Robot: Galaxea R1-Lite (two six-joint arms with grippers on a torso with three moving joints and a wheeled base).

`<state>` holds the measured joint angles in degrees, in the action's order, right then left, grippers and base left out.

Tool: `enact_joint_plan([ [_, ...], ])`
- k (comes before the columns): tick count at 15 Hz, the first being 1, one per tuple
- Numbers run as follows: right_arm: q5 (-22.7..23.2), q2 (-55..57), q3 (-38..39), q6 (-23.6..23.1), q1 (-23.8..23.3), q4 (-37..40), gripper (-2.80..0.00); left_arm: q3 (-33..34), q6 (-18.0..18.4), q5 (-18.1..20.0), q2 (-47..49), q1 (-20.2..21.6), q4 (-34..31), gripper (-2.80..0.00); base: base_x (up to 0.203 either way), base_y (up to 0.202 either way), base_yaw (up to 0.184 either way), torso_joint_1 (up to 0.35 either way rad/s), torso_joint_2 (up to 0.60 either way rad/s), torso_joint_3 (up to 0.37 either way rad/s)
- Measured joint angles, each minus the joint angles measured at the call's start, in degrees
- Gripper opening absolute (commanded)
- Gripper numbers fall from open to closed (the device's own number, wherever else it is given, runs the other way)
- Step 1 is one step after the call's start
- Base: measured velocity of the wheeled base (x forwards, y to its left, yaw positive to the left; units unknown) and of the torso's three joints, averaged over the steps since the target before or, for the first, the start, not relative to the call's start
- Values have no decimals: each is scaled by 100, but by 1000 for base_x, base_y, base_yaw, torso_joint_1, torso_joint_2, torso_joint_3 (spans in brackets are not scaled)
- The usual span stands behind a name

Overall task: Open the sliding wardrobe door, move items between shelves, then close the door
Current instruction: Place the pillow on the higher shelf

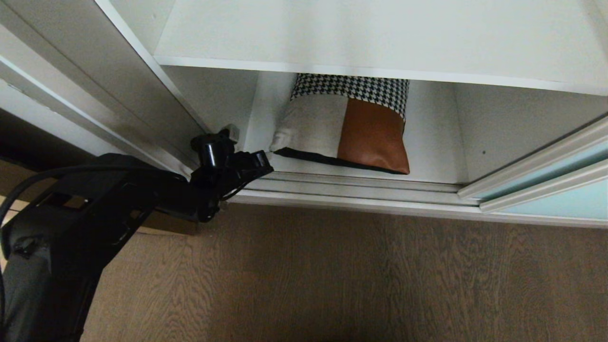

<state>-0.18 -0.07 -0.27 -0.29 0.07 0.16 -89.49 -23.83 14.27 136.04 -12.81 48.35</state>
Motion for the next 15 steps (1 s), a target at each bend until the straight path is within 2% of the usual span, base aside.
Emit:
enact_joint_plan([
  [3,2,0,0,2,0,-2,-280,26,13,-502,-144,-30,-47,-280,0,0,0,0,0,0],
  [8,0,0,0,0,0,-2,-280,255,52,-520,-197,-182,-87,-280,0,0,0,0,0,0],
  [11,0,0,0,2,0,-2,-280,293,140,-502,-189,-265,-369,-280,0,0,0,0,0,0],
  [15,2,0,0,2,0,0,-280,-242,155,-543,233,-282,-403,-280,0,0,0,0,0,0],
])
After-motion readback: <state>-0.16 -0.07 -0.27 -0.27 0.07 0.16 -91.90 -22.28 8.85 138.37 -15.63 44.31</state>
